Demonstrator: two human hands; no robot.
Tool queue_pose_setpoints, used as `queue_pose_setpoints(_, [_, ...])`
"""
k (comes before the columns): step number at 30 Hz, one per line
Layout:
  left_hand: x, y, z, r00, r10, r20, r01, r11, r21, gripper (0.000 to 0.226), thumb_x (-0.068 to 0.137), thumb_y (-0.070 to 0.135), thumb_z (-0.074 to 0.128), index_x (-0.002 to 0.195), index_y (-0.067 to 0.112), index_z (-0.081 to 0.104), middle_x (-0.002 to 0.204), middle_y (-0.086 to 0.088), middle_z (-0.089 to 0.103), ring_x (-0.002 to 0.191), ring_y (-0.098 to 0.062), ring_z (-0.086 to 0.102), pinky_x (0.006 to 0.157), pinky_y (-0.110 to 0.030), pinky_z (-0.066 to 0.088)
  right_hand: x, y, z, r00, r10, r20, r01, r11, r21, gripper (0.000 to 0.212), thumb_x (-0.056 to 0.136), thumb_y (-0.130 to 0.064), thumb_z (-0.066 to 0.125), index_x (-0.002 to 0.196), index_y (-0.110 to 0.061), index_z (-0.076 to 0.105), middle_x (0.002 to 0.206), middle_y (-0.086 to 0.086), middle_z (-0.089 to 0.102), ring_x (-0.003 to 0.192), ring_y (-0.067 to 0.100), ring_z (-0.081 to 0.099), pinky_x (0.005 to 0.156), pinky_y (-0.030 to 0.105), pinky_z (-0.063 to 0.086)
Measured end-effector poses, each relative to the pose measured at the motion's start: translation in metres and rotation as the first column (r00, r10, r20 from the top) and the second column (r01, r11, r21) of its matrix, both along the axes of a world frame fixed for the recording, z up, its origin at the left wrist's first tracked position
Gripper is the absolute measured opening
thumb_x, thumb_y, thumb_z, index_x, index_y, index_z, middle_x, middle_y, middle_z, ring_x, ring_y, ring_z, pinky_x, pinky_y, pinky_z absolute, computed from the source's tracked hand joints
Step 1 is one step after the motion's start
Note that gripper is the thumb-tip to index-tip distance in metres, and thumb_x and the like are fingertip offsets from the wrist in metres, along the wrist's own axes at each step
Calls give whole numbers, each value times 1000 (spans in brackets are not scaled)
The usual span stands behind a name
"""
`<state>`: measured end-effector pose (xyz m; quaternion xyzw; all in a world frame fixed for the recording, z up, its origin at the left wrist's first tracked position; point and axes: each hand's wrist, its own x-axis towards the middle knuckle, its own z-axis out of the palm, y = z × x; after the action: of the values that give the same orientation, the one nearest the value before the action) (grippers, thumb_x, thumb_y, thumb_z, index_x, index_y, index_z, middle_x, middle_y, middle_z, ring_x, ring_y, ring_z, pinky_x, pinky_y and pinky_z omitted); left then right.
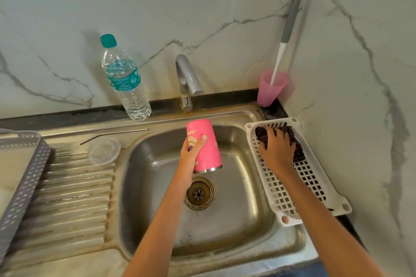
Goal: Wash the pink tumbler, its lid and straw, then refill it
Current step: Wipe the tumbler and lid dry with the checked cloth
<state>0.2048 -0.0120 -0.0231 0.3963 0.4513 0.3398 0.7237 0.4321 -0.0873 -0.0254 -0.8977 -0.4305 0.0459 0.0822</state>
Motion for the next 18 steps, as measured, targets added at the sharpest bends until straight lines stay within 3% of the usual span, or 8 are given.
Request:
queue_pose_setpoints(3, [-1,-1,-2,1000,-22,19,23,999,-28,63,76,47,72,131,25,50,120,-8,68,103,-25,69,79,-40,59,-3,1,-3,991,51,126,-46,998,-47,48,91,-13,58,136,-10,41,131,19,53,122,43,49,93,59,47])
queue_pose_setpoints(7, [-3,-2,-5,997,-59,43,62,995,-83,64,77,51,74,131,28,49,121,-8,68,105,-26,69,91,-48,56,0,4,9,989,20,143,-30,997,67,40,92,-8,56,130,-7,45,117,19,61,99,35,63,75,45,57])
queue_pose_setpoints(12, [-5,0,-7,995,-55,87,67,989,-133,70,76,56,74,133,29,46,121,-9,68,106,-28,68,93,-50,54,-14,-1,50,1000,-13,-14,17,920,392,40,91,-7,58,130,-9,50,113,15,64,95,29,65,71,34,52])
queue_pose_setpoints(15, [-5,4,-7,991,-61,123,81,983,-166,78,72,61,73,136,25,46,120,-13,68,107,-30,68,89,-48,56,-51,-2,74,952,149,-268,31,823,567,37,90,-9,60,124,-20,53,103,3,67,84,14,65,73,25,54])
queue_pose_setpoints(18, [-2,8,-5,987,-68,143,92,980,-175,82,70,63,75,137,21,49,122,-16,67,110,-34,66,94,-53,53,-89,-4,81,843,364,-395,-75,807,585,42,90,-13,59,126,-31,50,103,-6,64,80,8,67,73,27,59])
